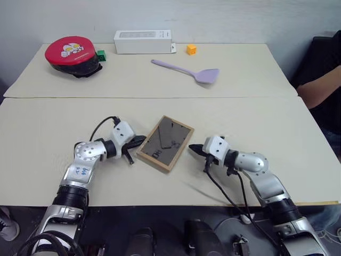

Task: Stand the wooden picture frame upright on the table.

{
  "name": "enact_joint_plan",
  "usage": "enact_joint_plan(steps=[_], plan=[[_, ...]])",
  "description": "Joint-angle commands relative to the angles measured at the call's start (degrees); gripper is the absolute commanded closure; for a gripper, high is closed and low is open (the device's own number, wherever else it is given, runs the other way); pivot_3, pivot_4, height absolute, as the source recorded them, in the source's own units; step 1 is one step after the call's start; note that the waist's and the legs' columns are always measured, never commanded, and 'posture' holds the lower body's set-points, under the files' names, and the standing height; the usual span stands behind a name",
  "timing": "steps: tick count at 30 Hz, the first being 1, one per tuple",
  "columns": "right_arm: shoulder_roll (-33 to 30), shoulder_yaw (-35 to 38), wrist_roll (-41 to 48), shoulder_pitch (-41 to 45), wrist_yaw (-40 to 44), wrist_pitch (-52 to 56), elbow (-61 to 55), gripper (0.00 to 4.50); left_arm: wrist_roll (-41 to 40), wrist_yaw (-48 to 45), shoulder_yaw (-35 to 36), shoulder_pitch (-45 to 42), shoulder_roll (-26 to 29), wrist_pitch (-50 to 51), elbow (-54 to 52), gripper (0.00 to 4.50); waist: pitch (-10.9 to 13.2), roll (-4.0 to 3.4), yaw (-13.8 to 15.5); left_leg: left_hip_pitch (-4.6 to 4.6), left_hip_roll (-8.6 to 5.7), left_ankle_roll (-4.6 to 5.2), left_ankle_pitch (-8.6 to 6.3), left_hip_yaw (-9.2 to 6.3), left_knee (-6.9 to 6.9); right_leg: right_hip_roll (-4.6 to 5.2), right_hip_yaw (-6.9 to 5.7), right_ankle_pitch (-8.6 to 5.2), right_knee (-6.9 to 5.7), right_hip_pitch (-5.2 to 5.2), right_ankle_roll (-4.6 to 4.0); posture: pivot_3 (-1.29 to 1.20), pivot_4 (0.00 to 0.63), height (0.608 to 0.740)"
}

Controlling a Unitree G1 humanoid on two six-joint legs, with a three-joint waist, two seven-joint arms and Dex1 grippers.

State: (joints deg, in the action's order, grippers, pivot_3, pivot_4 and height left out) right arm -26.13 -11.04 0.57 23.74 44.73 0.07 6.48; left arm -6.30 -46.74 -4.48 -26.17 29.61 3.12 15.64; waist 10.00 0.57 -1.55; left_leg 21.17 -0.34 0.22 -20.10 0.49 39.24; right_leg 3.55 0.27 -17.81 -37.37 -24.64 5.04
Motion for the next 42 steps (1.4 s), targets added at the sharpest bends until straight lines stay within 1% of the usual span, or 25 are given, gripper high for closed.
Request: enact_joint_plan(steps=[1, 7, 12, 14, 16, 18, 20, 22, 23, 25, 27, 28, 29, 30, 31, 32, 34, 37, 42], plan=[[0.0, 0.6, 0.4, 1.3, 0.1, -0.6, -0.6, 4.5, -1.9, -1.6, -0.6, 1.7, -1.1, 0.1, -5.7, 4.46, 0.0, 0.0, 0.0, 0.01, 0.0, 0.0, 0.0, -0.01, 0.0, 0.0, 0.0, 0.0, 0.01, 0.0, 0.0, 0.0, 0.15, 0.74], [-0.3, 1.2, 0.8, 3.0, 0.8, -0.4, 1.3, 4.5, -1.9, -1.6, -0.7, 5.5, -1.4, 2.8, -11.0, 4.46, 0.0, 0.0, 0.0, 0.0, 0.0, 0.0, 0.0, -0.01, 0.0, 0.02, 0.02, 0.0, 0.0, 0.01, 0.0, 0.0, 0.15, 0.74], [-0.4, 1.2, 0.8, 4.0, 1.9, -2.3, 4.5, 4.5, -3.7, -1.1, 0.8, 7.9, -2.2, 5.5, -14.6, 4.46, 0.0, 0.0, 0.0, 0.0, 0.01, 0.0, 0.0, -0.01, 0.0, 0.02, 0.01, 0.0, 0.01, 0.01, 0.0, 0.0, 0.15, 0.74], [-0.9, 1.6, 1.1, 4.1, 2.6, -2.4, 5.7, 4.5, -4.4, -1.2, 1.8, 9.6, -1.3, 7.1, -15.9, 4.46, 0.0, 0.0, 0.0, 0.01, 0.01, 0.0, 0.0, -0.02, 0.0, 0.02, 0.01, 0.0, 0.01, 0.01, 0.0, 0.0, 0.15, 0.74], [-1.5, 2.3, 1.6, 3.7, 3.2, -2.9, 5.6, 4.5, -4.6, -0.3, 2.8, 10.4, 0.1, 11.1, -16.2, 4.46, 0.0, 0.0, 0.0, 0.01, 0.01, 0.0, 0.0, -0.02, 0.0, 0.02, 0.01, 0.0, 0.01, 0.01, 0.0, 0.0, 0.15, 0.74], [-3.0, 3.0, 2.3, 2.5, 4.5, -2.6, 3.9, 4.5, -7.3, 1.0, 5.7, 10.2, 1.5, 19.7, -16.6, 4.07, 0.0, 0.0, 0.0, 0.0, 0.01, 0.0, 0.0, -0.04, 0.0, 0.02, 0.01, 0.0, 0.0, 0.01, 0.0, 0.0, 0.15, 0.74], [-4.5, 3.3, 3.1, 1.1, 5.8, -1.8, 1.5, 4.5, -14.2, -1.2, 8.2, 10.0, 3.3, 30.7, -18.8, 3.61, 0.0, 0.0, 0.0, 0.0, 0.02, 0.0, 0.0, -0.05, 0.0, 0.02, 0.0, 0.0, -0.02, 0.02, 0.0, 0.0, 0.15, 0.74], [-6.2, 2.8, 3.4, -0.5, 7.5, -1.1, -1.3, 4.5, -22.3, -2.4, 9.9, 8.2, 5.5, 47.8, -20.6, 3.01, 0.0, 0.0, 0.0, 0.0, 0.02, 0.01, 0.0, -0.07, 0.0, 0.02, 0.01, 0.0, -0.01, 0.03, 0.0, 0.0, 0.15, 0.74], [-6.8, 2.6, 3.4, -1.1, 8.1, -0.5, -2.5, 4.5, -25.1, -2.2, 10.4, 7.1, 6.7, 55.7, -20.9, 2.73, 0.0, 0.0, 0.0, 0.0, 0.02, 0.01, -0.01, -0.08, 0.0, 0.02, 0.0, 0.0, -0.01, 0.05, 0.0, 0.0, 0.15, 0.74], [-7.5, 2.2, 3.2, -1.9, 8.9, -0.1, -4.0, 4.5, -28.8, -1.3, 10.7, 4.9, 8.2, 67.7, -21.2, 2.16, 0.0, 0.0, 0.0, -0.01, 0.02, 0.02, -0.01, -0.11, 0.0, 0.02, 0.0, 0.0, -0.02, 0.07, 0.0, 0.0, 0.15, 0.74], [-8.0, 1.5, 2.6, -2.6, 9.6, 0.3, -5.5, 4.5, -31.3, 0.9, 12.1, 1.4, 7.2, 79.3, -19.4, 1.57, 0.0, 0.0, 0.0, -0.03, 0.01, 0.02, -0.01, -0.11, 0.0, 0.01, 0.0, 0.0, -0.03, 0.09, 0.0, 0.0, 0.15, 0.74], [-8.1, 1.0, 2.2, -2.9, 9.8, 0.5, -6.2, 4.5, -32.4, 2.8, 12.4, -1.1, 5.9, 84.7, -16.9, 1.31, 0.0, 0.0, 0.0, -0.05, 0.0, 0.02, -0.01, -0.12, 0.0, 0.0, 0.0, 0.0, -0.02, 0.1, 0.0, 0.0, 0.15, 0.74], [-8.1, 0.7, 2.0, -3.2, 9.9, 0.7, -6.7, 4.5, -33.4, 4.4, 12.6, -2.7, 5.1, 87.5, -15.0, 0.99, 0.0, 0.0, 0.1, -0.05, -0.01, 0.02, -0.01, -0.12, 0.0, 0.01, 0.0, 0.0, -0.03, 0.1, 0.0, 0.0, 0.15, 0.74], [-7.9, 0.3, 1.7, -3.3, 9.8, 1.2, -7.0, 4.5, -35.9, 6.3, 12.6, -4.0, 4.5, 89.0, -12.0, 0.76, 0.0, 0.01, 0.2, -0.05, -0.03, 0.02, -0.01, -0.14, 0.0, 0.01, -0.01, 0.0, -0.05, 0.11, 0.0, 0.0, 0.15, 0.74], [-7.6, 0.0, 1.6, -3.5, 9.7, 1.6, -7.2, 4.5, -39.1, 7.5, 12.5, -5.0, 3.6, 89.4, -10.1, 0.43, 0.0, -0.01, 0.2, -0.06, -0.04, 0.01, -0.01, -0.15, 0.01, 0.01, -0.02, 0.0, -0.05, 0.11, 0.0, 0.0, 0.15, 0.74], [-7.3, -0.4, 1.3, -3.4, 9.4, 1.9, -7.2, 4.5, -42.2, 9.9, 12.8, -6.0, 2.2, 89.4, -7.9, 0.24, 0.0, -0.02, 0.2, -0.08, -0.04, 0.01, 0.0, -0.15, 0.02, 0.02, -0.02, 0.0, -0.06, 0.12, 0.0, 0.0, 0.15, 0.74], [-6.9, -0.8, 1.1, -3.3, 9.1, 2.6, -7.3, 4.5, -46.6, 14.2, 11.6, -6.6, 0.7, 89.4, -6.5, 0.24, -0.1, -0.03, 0.5, -0.09, -0.07, 0.0, 0.0, -0.16, 0.03, 0.07, -0.02, 0.0, -0.06, 0.12, 0.0, 0.0, 0.15, 0.74], [-6.9, -1.0, 0.8, -3.2, 9.0, 3.0, -7.5, 4.5, -52.6, 20.1, 9.3, -6.1, 0.5, 89.4, -6.4, 0.24, -0.1, -0.03, 0.7, -0.07, -0.07, -0.02, 0.01, -0.2, 0.07, 0.09, -0.02, 0.0, -0.04, 0.12, 0.0, 0.0, 0.15, 0.74], [-6.4, -1.5, 0.2, -3.0, 8.5, 3.2, -7.7, 4.5, -61.3, 30.5, 8.0, -6.9, -1.6, 89.4, -2.7, 0.24, -0.1, -0.03, 1.4, -0.12, -0.07, -0.06, 0.03, -0.2, 0.11, 0.09, -0.01, 0.0, -0.04, 0.15, 0.0, 0.0, 0.15, 0.74]])
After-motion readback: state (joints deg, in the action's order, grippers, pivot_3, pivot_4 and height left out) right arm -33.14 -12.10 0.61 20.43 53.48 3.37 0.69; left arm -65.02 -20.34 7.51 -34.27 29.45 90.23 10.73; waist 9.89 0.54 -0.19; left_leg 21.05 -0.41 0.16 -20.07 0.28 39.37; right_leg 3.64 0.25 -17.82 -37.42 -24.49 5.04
